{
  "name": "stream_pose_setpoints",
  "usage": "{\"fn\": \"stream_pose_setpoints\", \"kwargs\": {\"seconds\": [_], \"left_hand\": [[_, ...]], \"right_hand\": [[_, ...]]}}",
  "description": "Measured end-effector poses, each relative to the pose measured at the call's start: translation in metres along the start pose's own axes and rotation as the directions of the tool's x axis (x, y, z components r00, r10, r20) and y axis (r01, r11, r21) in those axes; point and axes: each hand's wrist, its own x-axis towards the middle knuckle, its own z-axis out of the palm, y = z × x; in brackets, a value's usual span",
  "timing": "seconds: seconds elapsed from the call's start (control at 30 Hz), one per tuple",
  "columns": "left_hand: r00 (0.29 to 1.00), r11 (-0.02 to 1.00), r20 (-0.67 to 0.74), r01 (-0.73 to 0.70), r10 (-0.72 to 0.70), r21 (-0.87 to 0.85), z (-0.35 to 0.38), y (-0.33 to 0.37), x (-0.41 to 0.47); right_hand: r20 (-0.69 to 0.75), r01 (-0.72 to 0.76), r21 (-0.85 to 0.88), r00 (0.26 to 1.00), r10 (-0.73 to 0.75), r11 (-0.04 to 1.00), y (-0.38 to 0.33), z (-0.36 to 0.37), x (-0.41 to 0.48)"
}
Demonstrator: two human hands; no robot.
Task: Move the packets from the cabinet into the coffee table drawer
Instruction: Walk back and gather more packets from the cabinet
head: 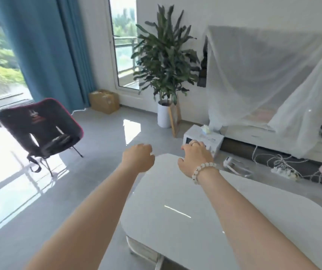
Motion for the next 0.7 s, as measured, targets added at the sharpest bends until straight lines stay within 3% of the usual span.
{"fn": "stream_pose_setpoints", "kwargs": {"seconds": [0.17,0.37,0.57,0.7], "left_hand": [[0.975,0.980,-0.103,0.200,-0.199,0.005,-0.055,-0.154,-0.068],[0.867,0.883,-0.213,0.469,-0.451,0.038,-0.095,-0.325,-0.179],[0.738,0.731,-0.166,0.673,-0.654,0.114,-0.098,-0.446,-0.286],[0.630,0.610,-0.232,0.776,-0.741,0.157,-0.096,-0.500,-0.333]], "right_hand": [[0.014,0.234,0.059,0.972,-0.235,0.970,-0.159,0.001,0.002],[-0.006,0.482,0.146,0.874,-0.487,0.864,-0.359,0.018,-0.029],[0.005,0.696,0.094,0.714,-0.700,0.712,-0.508,0.042,-0.074],[-0.041,0.799,0.130,0.596,-0.802,0.587,-0.587,0.046,-0.093]]}}
